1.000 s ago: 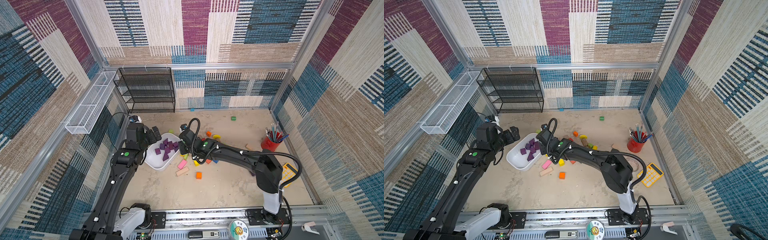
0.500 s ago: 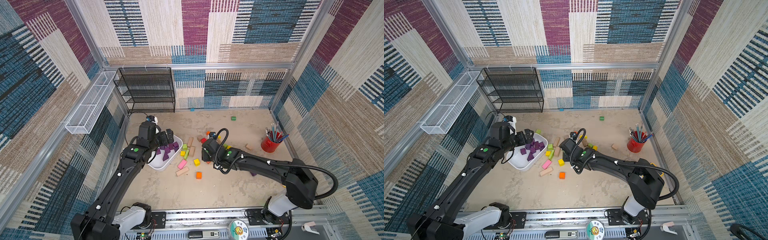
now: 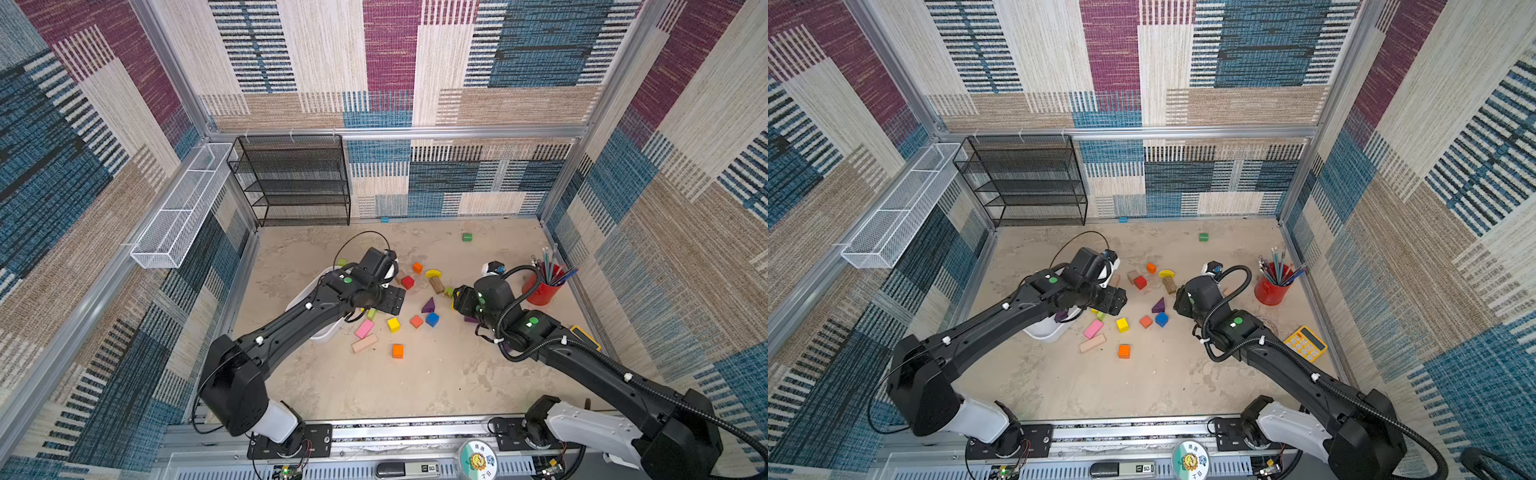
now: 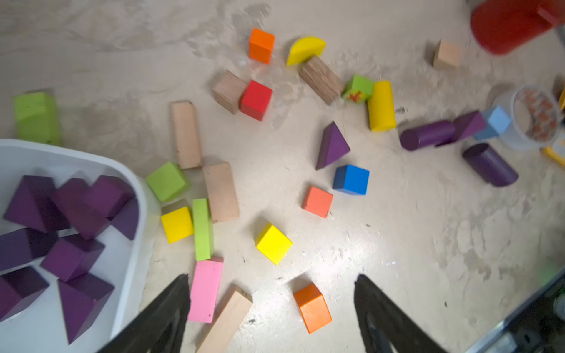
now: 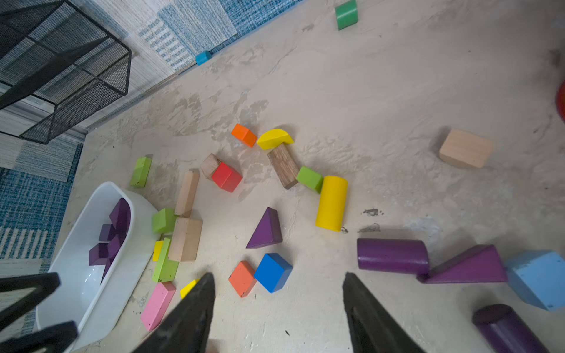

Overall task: Pick purple bricks into the storage bin
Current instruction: Place the building block in the storage box, then pick up the building block from the center of the board.

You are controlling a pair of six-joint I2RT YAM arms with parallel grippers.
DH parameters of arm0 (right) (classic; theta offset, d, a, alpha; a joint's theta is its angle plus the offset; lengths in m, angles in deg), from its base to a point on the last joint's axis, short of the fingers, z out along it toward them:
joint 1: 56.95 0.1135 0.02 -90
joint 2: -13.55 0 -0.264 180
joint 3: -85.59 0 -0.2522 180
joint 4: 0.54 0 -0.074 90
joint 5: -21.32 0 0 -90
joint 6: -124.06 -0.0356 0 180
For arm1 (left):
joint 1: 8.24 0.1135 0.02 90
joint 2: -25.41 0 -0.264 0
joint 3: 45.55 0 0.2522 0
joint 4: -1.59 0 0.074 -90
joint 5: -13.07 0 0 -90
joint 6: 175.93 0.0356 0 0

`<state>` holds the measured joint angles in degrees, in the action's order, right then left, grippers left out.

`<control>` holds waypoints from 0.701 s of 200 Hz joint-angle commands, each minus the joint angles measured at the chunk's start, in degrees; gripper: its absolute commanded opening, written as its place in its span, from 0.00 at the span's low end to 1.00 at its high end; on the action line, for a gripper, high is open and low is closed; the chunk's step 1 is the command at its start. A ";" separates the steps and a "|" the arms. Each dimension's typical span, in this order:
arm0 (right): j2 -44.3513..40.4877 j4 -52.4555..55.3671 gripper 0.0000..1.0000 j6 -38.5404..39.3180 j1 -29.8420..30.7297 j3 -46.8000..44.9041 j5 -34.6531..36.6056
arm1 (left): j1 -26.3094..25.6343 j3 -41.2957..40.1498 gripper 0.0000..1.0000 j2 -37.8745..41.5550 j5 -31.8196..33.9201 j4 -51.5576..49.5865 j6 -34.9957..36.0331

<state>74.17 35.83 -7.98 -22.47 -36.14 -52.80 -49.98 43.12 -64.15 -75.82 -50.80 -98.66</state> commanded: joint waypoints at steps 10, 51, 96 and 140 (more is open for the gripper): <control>-2.96 -0.67 0.69 2.99 -3.17 -1.88 -2.97 | -5.80 4.97 0.85 -5.65 2.49 -7.67 4.98; -6.13 -3.00 0.69 4.14 -5.46 -5.50 -5.04 | -9.24 12.23 0.86 -14.02 4.30 -10.24 4.04; -8.50 -4.13 0.69 4.86 -5.83 -7.19 -5.98 | -10.97 21.63 0.86 -24.60 6.19 -11.51 3.69; -8.76 -5.27 0.69 5.30 -5.83 -8.64 -7.25 | -10.97 29.65 0.85 -31.21 6.55 -11.57 3.95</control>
<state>65.71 32.95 -3.34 -28.22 -44.31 -59.23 -60.88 69.50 -93.02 -69.77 -61.66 -95.21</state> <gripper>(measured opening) 0.688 0.856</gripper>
